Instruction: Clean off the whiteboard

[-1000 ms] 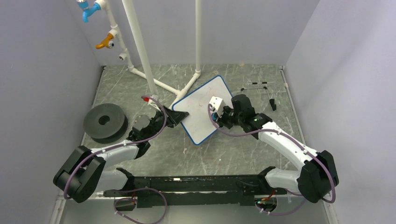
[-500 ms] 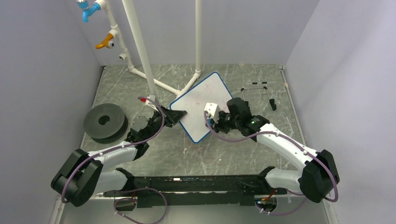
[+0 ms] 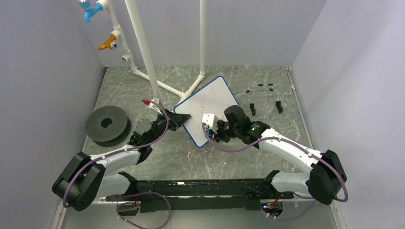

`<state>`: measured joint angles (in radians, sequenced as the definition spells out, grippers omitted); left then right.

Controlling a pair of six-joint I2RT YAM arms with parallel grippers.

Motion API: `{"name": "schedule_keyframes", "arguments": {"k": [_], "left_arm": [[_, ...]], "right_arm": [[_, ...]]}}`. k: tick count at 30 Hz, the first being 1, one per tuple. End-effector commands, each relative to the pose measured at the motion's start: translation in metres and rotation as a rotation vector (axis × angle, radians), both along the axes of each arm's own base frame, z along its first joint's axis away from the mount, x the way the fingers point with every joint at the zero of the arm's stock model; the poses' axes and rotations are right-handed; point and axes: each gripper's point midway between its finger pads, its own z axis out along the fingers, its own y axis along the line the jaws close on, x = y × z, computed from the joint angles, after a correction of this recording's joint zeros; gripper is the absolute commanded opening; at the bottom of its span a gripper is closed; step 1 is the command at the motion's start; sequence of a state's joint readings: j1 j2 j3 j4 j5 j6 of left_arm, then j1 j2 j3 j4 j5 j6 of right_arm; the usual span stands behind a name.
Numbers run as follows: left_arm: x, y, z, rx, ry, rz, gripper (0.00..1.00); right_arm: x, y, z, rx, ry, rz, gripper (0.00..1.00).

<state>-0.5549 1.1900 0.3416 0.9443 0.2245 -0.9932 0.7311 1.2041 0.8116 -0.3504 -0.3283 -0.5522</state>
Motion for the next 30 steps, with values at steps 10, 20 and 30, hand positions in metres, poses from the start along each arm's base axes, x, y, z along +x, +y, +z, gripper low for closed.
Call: {"name": "schedule_keyframes", "arguments": {"k": [10,20,30], "left_arm": [[-0.026,-0.010,0.093,-0.221,-0.242,-0.132,0.00],[-0.026,-0.007,0.089,-0.212,-0.242,-0.115,0.00],[-0.027,-0.009,0.087,-0.217,-0.239,-0.133,0.00]], "right_arm": [[0.065,-0.054,0.015,0.049,-0.041,-0.337,0.00],[-0.001,0.005,0.014,0.084,0.072,0.023,0.00],[0.082,-0.066,0.022,0.069,-0.058,-0.444,0.00]]}}
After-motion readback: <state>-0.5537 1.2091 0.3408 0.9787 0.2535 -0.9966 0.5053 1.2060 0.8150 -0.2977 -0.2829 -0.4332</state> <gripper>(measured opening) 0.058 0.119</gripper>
